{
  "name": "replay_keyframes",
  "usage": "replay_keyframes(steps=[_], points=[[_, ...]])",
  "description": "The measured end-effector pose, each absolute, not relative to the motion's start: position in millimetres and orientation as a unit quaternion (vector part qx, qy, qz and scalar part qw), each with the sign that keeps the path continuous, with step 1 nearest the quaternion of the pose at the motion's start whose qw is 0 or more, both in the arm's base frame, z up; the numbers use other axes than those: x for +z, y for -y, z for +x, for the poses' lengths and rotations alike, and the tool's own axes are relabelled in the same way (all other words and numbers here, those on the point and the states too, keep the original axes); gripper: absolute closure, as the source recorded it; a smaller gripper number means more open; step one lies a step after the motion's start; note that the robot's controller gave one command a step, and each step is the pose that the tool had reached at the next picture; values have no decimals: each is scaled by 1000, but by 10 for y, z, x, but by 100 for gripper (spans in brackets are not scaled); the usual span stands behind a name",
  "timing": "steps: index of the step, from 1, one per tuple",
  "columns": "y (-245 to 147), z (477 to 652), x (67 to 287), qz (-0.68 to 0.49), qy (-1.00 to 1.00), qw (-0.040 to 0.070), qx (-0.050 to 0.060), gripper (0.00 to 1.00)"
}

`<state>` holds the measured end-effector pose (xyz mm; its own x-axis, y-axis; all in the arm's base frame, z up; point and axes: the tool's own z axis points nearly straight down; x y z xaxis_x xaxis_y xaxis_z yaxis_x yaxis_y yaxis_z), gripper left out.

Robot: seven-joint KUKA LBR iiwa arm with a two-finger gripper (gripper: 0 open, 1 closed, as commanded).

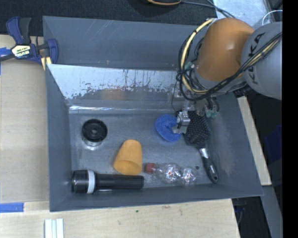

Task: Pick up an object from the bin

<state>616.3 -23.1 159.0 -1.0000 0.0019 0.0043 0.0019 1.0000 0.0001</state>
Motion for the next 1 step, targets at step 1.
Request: replay_keyframes(steps=[1], points=[[231,6178,1643,-1,1000,-2,0,0]])
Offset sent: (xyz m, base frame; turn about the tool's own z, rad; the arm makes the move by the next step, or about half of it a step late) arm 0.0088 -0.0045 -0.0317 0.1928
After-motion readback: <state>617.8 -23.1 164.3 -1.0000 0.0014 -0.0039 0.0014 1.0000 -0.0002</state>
